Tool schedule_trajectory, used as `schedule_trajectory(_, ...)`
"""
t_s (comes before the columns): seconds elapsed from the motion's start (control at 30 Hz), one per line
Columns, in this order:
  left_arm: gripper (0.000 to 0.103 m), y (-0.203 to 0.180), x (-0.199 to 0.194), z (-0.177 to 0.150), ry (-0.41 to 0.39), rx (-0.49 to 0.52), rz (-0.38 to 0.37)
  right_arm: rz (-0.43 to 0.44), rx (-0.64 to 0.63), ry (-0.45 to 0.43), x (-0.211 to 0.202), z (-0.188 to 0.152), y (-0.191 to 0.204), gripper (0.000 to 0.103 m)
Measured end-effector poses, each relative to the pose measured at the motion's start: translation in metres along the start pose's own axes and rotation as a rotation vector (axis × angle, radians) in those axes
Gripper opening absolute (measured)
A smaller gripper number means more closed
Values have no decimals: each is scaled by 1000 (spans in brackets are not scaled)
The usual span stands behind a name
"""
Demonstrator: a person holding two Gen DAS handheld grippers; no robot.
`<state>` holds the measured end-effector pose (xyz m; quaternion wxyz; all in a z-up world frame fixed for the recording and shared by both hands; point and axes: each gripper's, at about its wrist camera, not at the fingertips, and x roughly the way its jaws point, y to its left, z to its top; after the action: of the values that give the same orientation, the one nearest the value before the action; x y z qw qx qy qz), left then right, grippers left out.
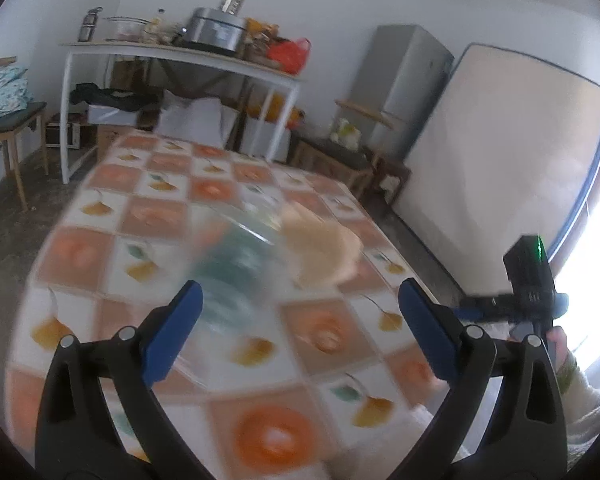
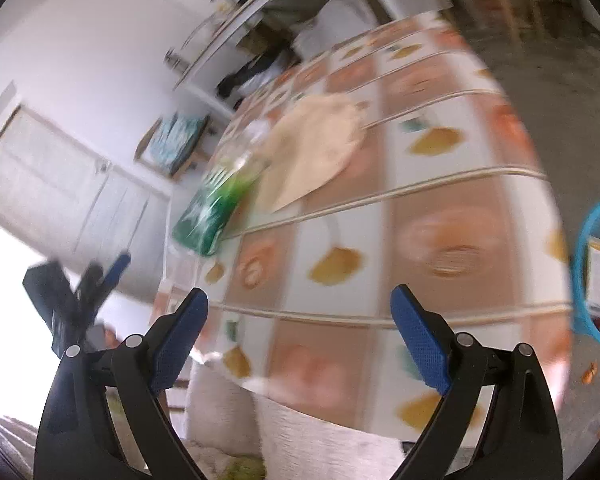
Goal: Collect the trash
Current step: 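Grasp the clear plastic container with the left tool while the right tool grasps the tan cloth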
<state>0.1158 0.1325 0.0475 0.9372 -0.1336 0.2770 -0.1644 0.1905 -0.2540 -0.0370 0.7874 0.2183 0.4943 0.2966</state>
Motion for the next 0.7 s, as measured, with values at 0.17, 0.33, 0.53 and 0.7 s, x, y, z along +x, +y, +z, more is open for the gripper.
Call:
schedule_trajectory(0.17, 95, 46, 26, 24, 107, -7, -55, 30, -49, 78, 38, 4, 31, 90)
schedule_trajectory(0.33, 95, 69, 66, 34, 216, -3, -108, 45, -61, 129, 66, 5, 45, 90)
schedule_trajectory(0.53, 95, 62, 93, 27, 317, 104, -144, 44, -60, 178, 87, 9, 48, 90)
schedule_trajectory(0.7, 94, 45, 102, 18, 344, 220, -94, 43, -63, 195, 96, 15, 50, 90)
